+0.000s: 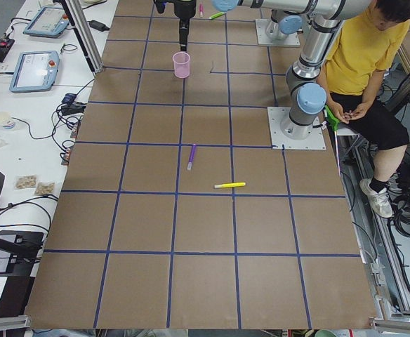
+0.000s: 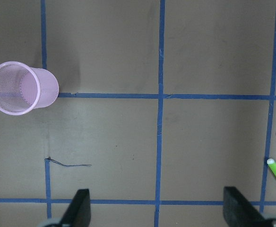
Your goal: Insert purple and pink pens into pink cup
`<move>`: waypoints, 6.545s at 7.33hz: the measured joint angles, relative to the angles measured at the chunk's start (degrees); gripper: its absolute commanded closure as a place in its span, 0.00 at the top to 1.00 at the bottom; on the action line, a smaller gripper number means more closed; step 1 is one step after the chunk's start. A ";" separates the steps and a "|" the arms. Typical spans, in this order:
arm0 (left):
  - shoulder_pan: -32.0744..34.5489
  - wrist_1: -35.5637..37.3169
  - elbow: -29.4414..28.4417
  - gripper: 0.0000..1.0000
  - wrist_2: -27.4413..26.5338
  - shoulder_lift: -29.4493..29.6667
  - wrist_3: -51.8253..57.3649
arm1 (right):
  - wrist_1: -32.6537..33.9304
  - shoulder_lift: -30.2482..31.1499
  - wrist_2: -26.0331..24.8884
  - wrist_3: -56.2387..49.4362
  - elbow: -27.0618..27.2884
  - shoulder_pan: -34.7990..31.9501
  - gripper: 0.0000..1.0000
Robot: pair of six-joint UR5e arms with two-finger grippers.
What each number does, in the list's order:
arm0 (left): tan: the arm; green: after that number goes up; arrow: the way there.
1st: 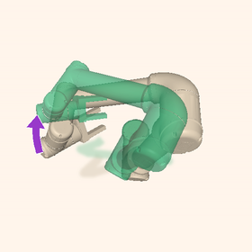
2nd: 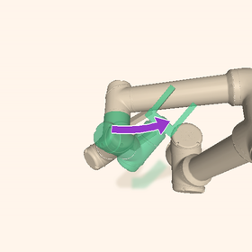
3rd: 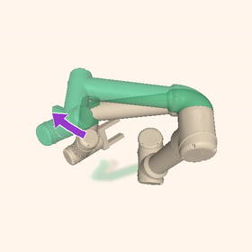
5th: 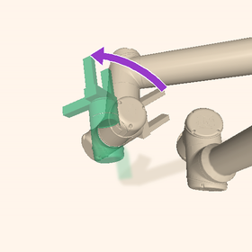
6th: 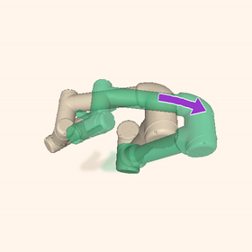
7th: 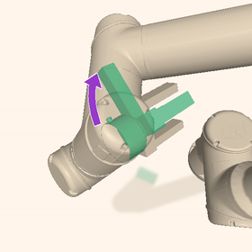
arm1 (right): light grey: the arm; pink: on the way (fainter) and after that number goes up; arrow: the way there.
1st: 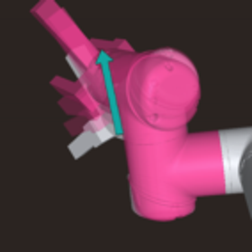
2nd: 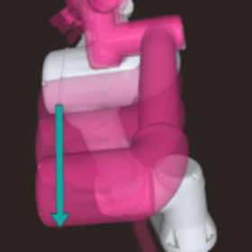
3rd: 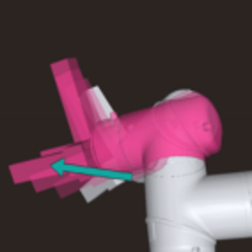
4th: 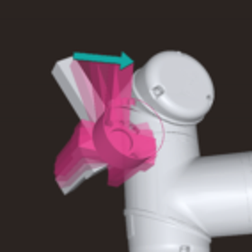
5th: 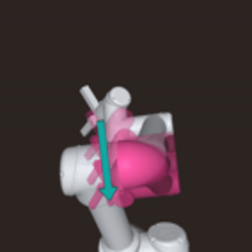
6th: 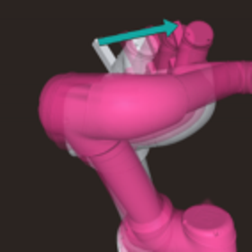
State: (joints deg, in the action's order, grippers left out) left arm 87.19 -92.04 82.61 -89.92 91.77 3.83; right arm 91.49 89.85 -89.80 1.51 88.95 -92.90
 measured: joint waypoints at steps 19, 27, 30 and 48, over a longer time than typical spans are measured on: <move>-22.15 34.44 29.06 1.00 -6.48 13.29 91.87 | 7.35 -27.85 14.94 -149.46 6.80 48.55 1.00; -22.12 48.18 35.89 1.00 -10.43 16.51 102.00 | 17.70 -28.75 14.41 -155.00 14.03 51.50 0.55; -22.15 52.22 37.60 0.87 -9.93 17.23 103.74 | 17.71 -28.63 14.58 -154.89 13.83 51.51 0.24; -21.18 53.83 35.68 0.00 -8.47 16.16 104.71 | 13.91 -17.23 21.53 -139.02 14.18 49.16 0.00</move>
State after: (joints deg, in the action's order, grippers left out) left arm 66.01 -38.21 118.29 -98.39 107.93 108.54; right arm 105.41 72.62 -68.27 -137.52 103.13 -43.74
